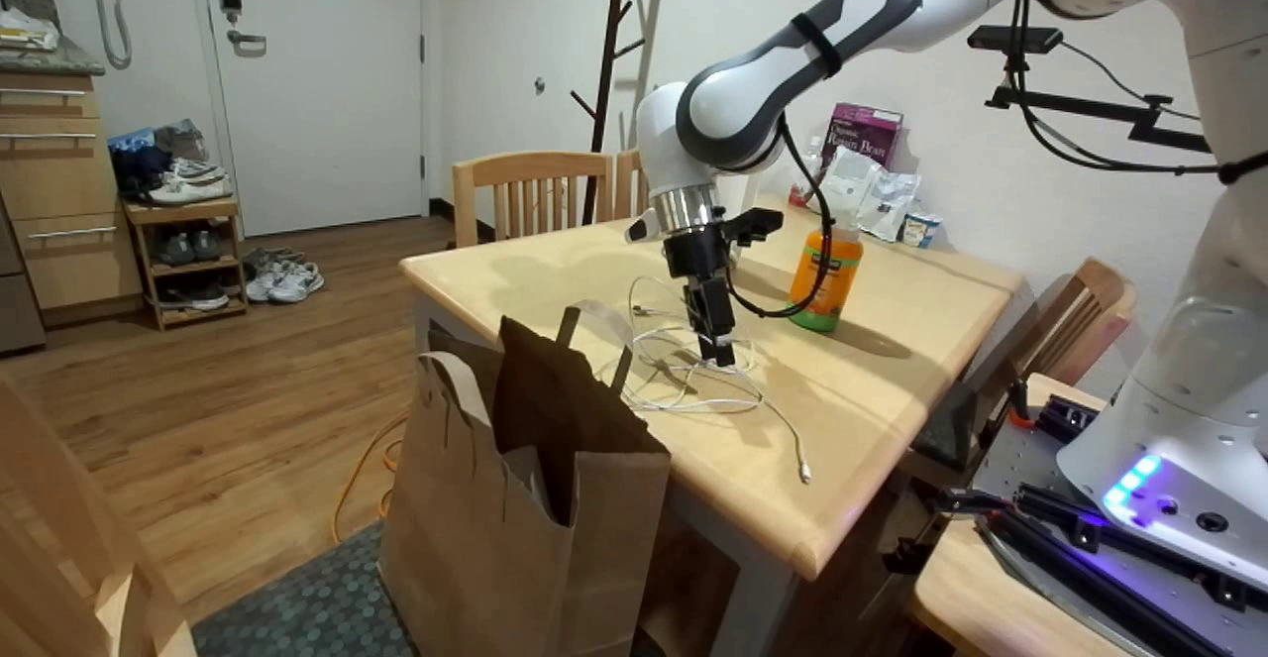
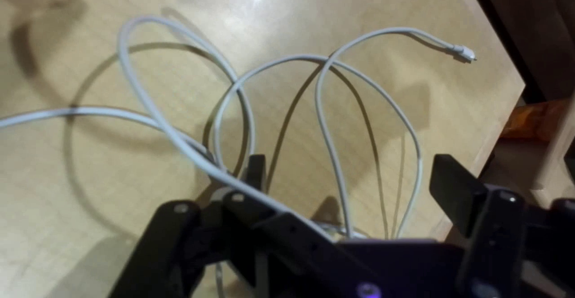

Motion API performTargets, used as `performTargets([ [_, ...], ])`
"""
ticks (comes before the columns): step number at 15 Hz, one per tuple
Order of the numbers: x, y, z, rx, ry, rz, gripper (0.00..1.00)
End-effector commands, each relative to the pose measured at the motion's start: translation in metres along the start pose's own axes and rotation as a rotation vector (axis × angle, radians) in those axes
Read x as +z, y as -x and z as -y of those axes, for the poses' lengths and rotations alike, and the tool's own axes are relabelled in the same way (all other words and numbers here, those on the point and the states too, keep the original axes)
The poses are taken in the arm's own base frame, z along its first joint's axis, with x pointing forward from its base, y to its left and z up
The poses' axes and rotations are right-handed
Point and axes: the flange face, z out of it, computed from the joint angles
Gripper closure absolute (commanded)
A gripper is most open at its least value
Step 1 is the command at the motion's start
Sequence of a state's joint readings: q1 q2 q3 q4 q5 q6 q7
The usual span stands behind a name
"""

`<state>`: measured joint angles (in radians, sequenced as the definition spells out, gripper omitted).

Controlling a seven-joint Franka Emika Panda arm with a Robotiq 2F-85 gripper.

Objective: Put the cable in the paper bag

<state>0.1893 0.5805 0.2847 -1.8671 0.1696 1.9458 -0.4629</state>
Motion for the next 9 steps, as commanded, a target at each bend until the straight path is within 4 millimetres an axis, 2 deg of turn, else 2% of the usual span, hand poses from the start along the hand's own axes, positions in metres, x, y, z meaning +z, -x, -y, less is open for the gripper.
performTargets([
  [1, 0.009, 0.001, -0.009, -0.012, 0.025, -0.05, 0.0],
  [9, 0.021, -0.001, -0.016, 0.004, 0.087, -0.064, 0.0],
])
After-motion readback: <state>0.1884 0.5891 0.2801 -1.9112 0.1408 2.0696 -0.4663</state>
